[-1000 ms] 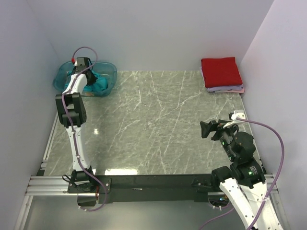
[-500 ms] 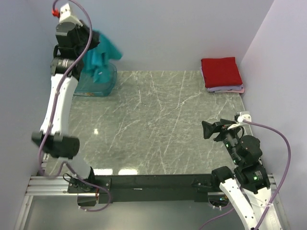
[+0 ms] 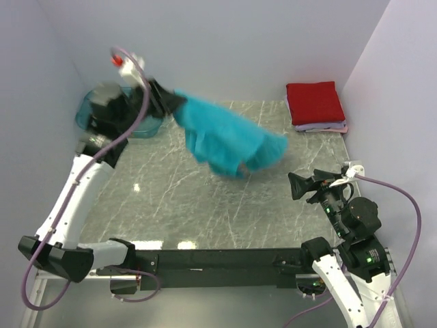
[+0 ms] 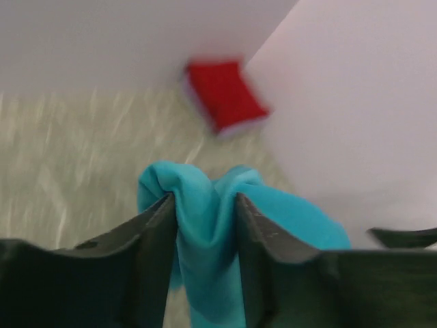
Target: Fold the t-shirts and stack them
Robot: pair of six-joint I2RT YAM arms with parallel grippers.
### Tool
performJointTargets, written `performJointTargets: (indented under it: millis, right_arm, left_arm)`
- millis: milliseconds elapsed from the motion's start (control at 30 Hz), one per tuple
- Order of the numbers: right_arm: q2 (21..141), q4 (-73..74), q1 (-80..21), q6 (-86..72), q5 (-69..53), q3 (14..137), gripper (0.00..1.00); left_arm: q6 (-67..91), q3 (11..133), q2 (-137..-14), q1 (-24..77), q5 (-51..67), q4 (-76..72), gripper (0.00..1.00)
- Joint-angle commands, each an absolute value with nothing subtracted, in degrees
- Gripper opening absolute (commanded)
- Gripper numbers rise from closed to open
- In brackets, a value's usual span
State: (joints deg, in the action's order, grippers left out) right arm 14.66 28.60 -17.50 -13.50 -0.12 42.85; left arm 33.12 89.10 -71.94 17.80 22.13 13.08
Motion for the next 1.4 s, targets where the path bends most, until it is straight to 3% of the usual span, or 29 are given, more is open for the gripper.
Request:
performJointTargets:
  millis: [0,33,100,200,333,467,567,600,1133,1367]
  right_arm:
    - [14.9,29.1,-17.9,-14.9,-2.3,44.6,0.96]
    - [15.5,29.4,-17.8,-14.9,-2.5,44.6,0.96]
    - [16.2,29.6,-17.8,-15.1,-4.0,44.2,0.96]
    - [19.1,29.4,-17.8,-16.2,-6.3,43.2,0.96]
    - [23.8,27.8,-17.8,-17.5,-12.5,42.4,0.97]
    - [28.5,27.9,-17.9,-18.4,-15.6,42.5,0.97]
    - [31.1,29.4,-17.8,-17.7,-17.2,42.5,0.97]
    - [31.5,29.6,-17.8,-17.4,-17.5,42.3,0.97]
    - [32.9,30.0,-17.9,-17.6,-16.0,40.9,0.97]
    - [33.8,29.6,-17.8,-17.6,-18.8,39.8,0.97]
  left_arm:
    - [27.9,74.3,-67.2,17.6,16.6,19.0,0.47]
    - [27.6,67.7,-65.6,17.6,10.3,19.9,0.66]
    - [30.1,61.7,-60.3,17.6,3.1,22.0,0.88]
    - [35.2,52.1,-53.9,17.6,-7.8,23.5,0.99]
    - [39.3,45.5,-52.6,15.7,-12.7,22.0,0.99]
    - [42.4,44.4,-59.6,9.3,-11.3,17.6,0.95]
    - [44.0,45.3,-66.3,4.4,-8.4,12.3,0.86]
    - [44.2,45.8,-68.2,3.7,-7.7,11.2,0.78]
    - [40.9,76.4,-106.8,-3.7,-10.7,12.6,0.72]
    - [39.3,83.2,-112.2,-4.1,-11.4,14.1,0.72]
